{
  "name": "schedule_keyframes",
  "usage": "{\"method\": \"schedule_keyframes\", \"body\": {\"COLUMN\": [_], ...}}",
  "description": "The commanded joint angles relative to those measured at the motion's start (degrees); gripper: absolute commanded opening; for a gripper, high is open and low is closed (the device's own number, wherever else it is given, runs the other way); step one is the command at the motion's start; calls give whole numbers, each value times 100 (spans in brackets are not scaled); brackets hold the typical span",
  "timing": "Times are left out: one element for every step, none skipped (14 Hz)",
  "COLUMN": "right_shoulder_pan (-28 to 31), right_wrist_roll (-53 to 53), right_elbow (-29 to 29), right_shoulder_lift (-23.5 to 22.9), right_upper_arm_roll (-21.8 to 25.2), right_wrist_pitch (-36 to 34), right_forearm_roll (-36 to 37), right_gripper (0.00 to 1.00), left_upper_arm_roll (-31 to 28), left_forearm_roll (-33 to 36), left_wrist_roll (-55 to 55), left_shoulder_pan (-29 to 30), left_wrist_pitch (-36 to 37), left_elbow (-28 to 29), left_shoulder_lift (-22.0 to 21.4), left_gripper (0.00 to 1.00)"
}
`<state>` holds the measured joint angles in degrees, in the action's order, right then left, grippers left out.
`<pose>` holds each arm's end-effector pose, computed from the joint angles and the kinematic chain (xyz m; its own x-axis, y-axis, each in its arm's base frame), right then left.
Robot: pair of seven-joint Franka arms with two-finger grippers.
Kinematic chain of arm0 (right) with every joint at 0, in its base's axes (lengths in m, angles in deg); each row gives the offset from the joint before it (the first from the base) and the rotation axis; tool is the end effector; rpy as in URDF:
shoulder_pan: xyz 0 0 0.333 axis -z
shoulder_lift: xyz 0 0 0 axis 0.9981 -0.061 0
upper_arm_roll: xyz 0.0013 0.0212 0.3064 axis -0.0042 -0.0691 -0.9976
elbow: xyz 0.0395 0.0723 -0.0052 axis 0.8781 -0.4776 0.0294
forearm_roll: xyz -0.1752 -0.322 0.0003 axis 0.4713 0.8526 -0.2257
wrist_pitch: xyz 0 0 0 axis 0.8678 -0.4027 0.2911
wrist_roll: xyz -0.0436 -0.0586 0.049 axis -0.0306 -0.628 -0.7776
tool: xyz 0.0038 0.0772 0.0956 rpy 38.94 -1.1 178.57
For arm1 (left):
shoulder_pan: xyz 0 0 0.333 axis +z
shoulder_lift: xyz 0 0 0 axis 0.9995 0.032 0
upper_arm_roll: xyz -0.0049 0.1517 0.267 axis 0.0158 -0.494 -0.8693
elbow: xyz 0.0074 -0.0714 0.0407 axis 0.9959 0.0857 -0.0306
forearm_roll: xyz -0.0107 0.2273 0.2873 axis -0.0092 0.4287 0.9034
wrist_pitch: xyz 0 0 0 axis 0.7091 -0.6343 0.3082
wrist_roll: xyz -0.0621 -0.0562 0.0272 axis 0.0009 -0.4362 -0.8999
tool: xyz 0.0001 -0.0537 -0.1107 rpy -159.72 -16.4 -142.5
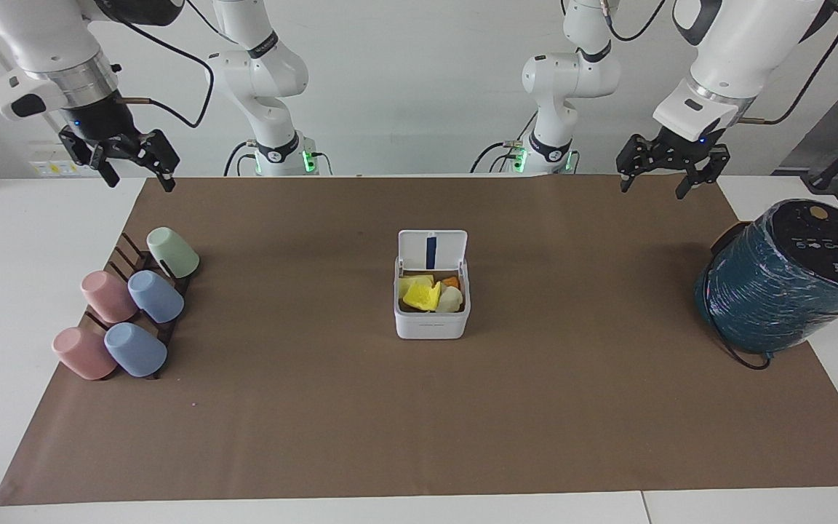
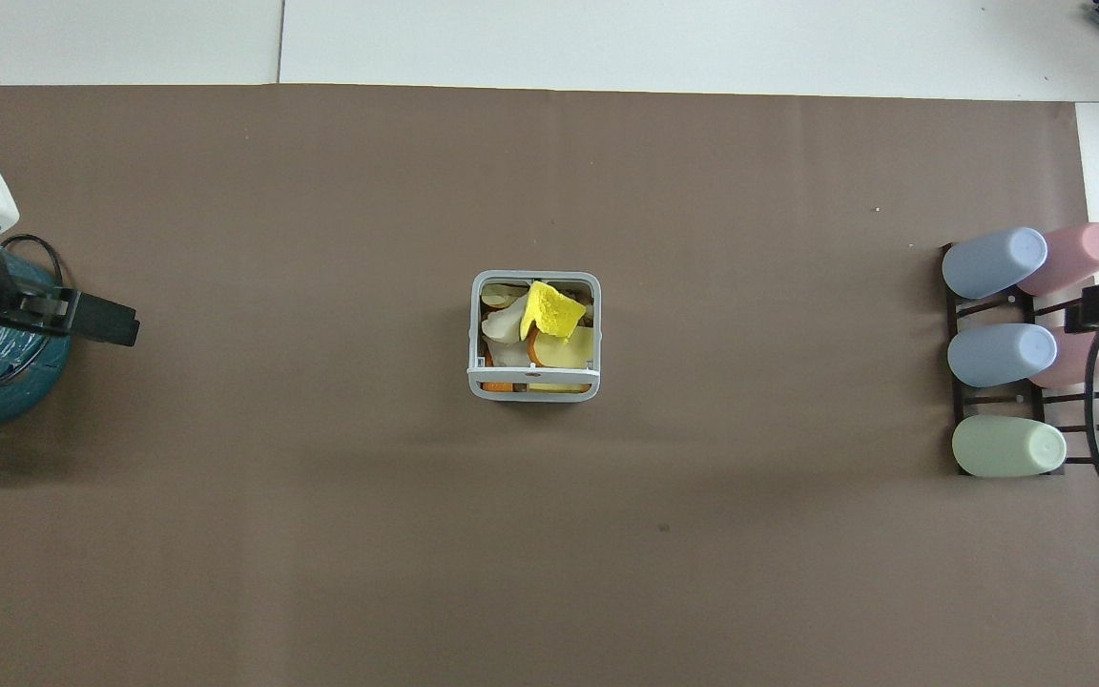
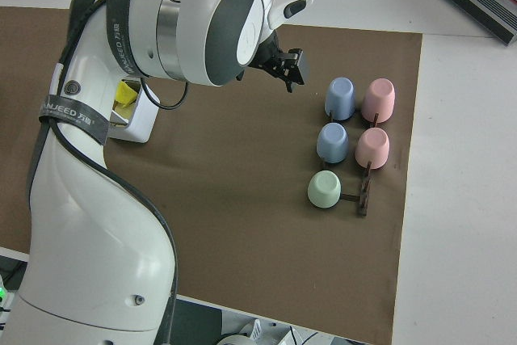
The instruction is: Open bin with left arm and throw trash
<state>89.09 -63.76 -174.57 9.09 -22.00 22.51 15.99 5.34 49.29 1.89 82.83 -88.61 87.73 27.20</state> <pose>0.4991 -0.0516 0.6151 0.9879 -0.1523 0.0282 -0.1523 -0.9883 -0.0004 0.5092 -0.0657 0.6052 0.9714 -0.2376 -0.0033 -0.2375 -0.9713 0.0122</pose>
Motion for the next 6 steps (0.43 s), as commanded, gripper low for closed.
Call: {"method": "schedule_keyframes", "body": {"right_shoulder_pan": [-13,-13,-13,-21,-21,-30], "right_wrist_roll": [-16,-16,-34,-60,-121,-209], "right_elbow": [208,200,165,112,60,50], "right_shoulder_lift": [-63,-55,-38,-3,15,15], "right_upper_arm_roll": [-12,-12,-21,-21,-21,-30], "right_wrist_pitch": [-342,-352,-343,-325,-317,-317], "right_forearm_roll": [151,142,133,125,116,124], "right_gripper": [100,100,100,100,100,100], "left_upper_arm_roll": [14,14,14,14,14,14], "left_forearm_roll": [-14,-14,-14,-14,-14,-14], "left_wrist_roll": [-10,-10,-10,-10,-10,-10], "left_shoulder_pan": [50,50,50,50,50,50], "left_wrist_pitch": [-46,-54,-54,-54,-54,-54], "left_elbow": [190,190,190,190,190,190], "left_shoulder_lift": [-171,-171,-171,-171,-171,-171], "left_gripper": [100,100,100,100,100,100]}}
